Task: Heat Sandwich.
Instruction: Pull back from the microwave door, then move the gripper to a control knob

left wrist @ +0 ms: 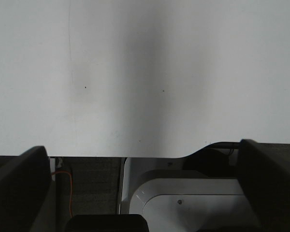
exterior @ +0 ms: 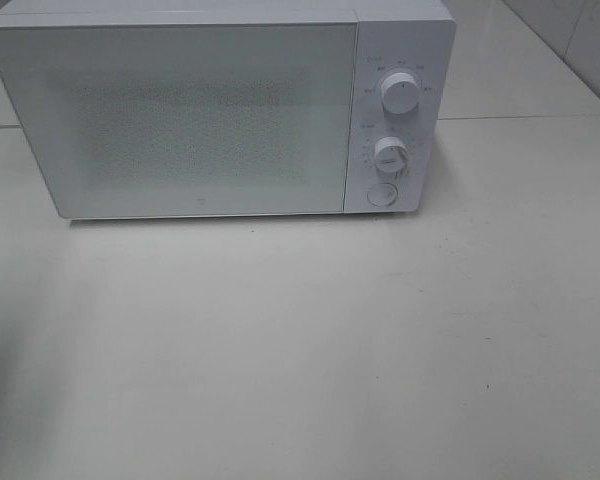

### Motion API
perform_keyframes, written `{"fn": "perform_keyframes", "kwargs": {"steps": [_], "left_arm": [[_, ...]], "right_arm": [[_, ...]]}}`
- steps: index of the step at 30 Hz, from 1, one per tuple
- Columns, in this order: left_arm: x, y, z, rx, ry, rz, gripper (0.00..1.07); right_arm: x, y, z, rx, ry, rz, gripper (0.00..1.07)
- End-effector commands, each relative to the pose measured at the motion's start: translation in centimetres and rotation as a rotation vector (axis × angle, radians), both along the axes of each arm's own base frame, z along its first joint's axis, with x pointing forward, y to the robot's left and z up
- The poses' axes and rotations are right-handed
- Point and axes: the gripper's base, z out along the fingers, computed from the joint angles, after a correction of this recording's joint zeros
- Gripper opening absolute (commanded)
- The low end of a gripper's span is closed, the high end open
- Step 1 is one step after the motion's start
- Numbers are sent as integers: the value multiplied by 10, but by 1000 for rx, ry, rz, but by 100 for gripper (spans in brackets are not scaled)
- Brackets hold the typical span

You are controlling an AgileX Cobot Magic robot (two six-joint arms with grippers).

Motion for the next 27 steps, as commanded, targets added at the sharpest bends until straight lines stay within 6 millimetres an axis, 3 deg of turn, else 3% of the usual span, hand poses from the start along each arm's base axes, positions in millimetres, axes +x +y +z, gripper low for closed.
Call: {"fn": "perform_keyframes", "kwargs": {"steps": [1, 12, 21, 27], "left_arm": [[-19, -1, 5, -3, -42, 1, 98], [-91, -6, 30, 44, -367, -39, 98], [-139, -9, 24, 76, -564, -65, 98], [-156, -10, 21, 103, -697, -76, 98]], "right_arm": [[-3, 0, 1, 2, -42, -6, 74], [-3, 0, 1, 2, -42, -6, 74], [-3, 0, 1, 2, -42, -6, 74], [-3, 0, 1, 2, -42, -6, 74]]}}
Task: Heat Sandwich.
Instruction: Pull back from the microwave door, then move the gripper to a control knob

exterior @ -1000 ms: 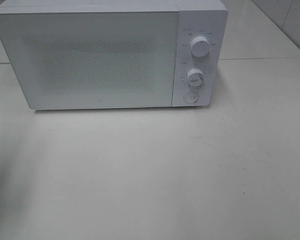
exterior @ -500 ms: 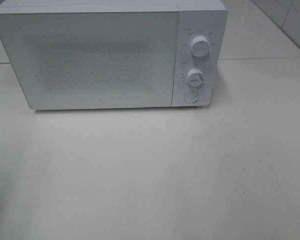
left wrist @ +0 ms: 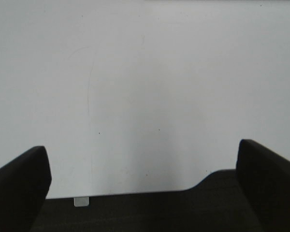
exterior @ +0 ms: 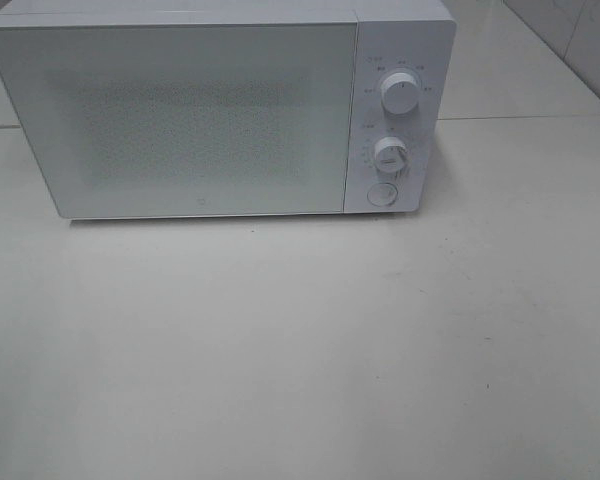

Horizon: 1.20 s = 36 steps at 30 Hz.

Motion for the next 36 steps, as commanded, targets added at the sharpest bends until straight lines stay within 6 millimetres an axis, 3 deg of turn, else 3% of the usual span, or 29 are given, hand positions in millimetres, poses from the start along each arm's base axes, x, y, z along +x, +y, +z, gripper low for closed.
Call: {"fn": "perform_keyframes", "kwargs": {"steps": [1, 10, 36], "left_arm": [[-10, 0, -2, 16, -110, 6, 98], [-40, -2, -3, 28, -313, 11, 98], [-40, -2, -3, 21, -310, 9, 98]], "right_arm": [[-3, 0, 1, 2, -42, -6, 74], [-3, 0, 1, 2, -42, -6, 74], [-3, 0, 1, 1, -38, -6, 74]]}}
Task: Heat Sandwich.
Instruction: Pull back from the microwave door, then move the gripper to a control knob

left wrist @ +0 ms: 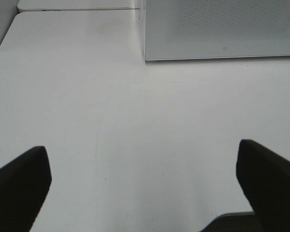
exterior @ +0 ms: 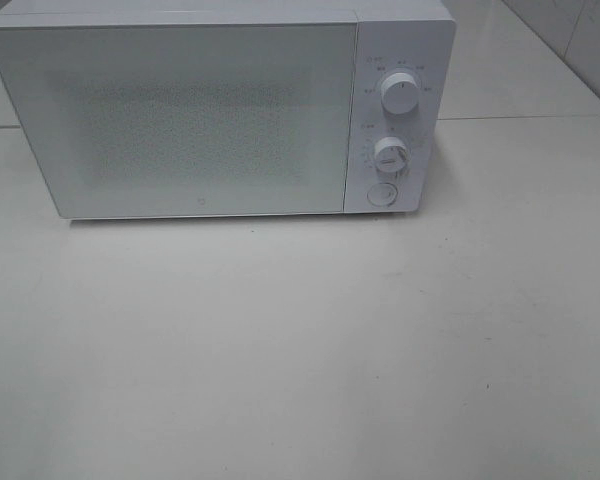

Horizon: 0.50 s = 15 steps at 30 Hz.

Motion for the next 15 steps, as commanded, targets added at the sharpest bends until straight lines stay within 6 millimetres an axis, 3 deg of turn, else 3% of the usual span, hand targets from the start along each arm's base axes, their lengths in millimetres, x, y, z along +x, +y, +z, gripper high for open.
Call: {"fn": "perform_keyframes", "kwargs": {"steps": [1, 15], "left_arm": [[-3, 0, 1, 2, -34, 4, 98], [-3, 0, 1, 2, -34, 4, 98]], "right_arm": [[-3, 0, 1, 1, -38, -6, 74], [-3, 0, 1, 1, -38, -6, 74]]}}
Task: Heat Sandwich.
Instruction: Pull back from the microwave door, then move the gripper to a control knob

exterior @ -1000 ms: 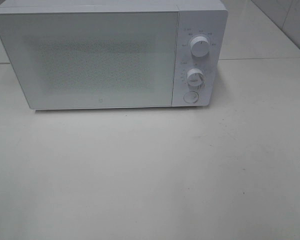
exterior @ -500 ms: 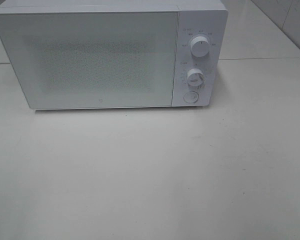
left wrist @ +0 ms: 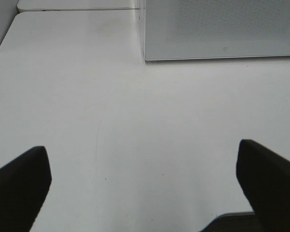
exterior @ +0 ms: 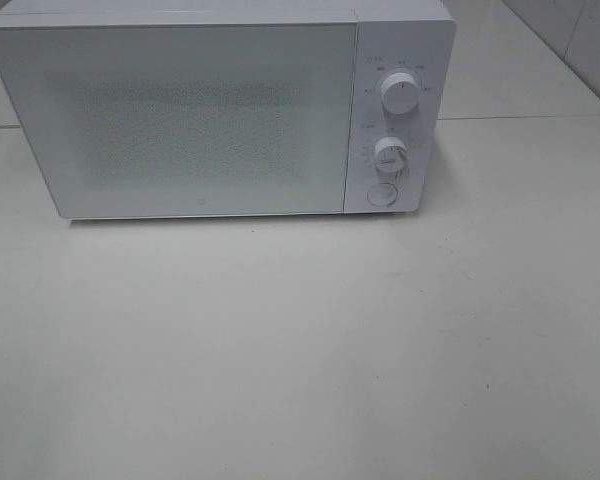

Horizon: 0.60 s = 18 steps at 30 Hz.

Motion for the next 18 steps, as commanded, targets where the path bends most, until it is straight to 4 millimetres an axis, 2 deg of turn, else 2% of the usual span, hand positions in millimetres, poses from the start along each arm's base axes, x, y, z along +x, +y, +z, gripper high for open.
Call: {"fn": "perform_keyframes", "kwargs": {"steps": [1, 7, 12, 18], "left_arm": [[-3, 0, 1, 2, -34, 4, 98], [-3, 0, 1, 2, -34, 4, 98], [-3, 0, 1, 2, -34, 4, 98], [-3, 0, 1, 2, -33, 5, 98]], "right_arm": [[-3, 0, 1, 1, -38, -6, 74], [-3, 0, 1, 2, -41, -5, 74], [-3, -1, 14, -1, -70, -7, 78], [16, 2, 26, -5, -79, 4, 82]]}}
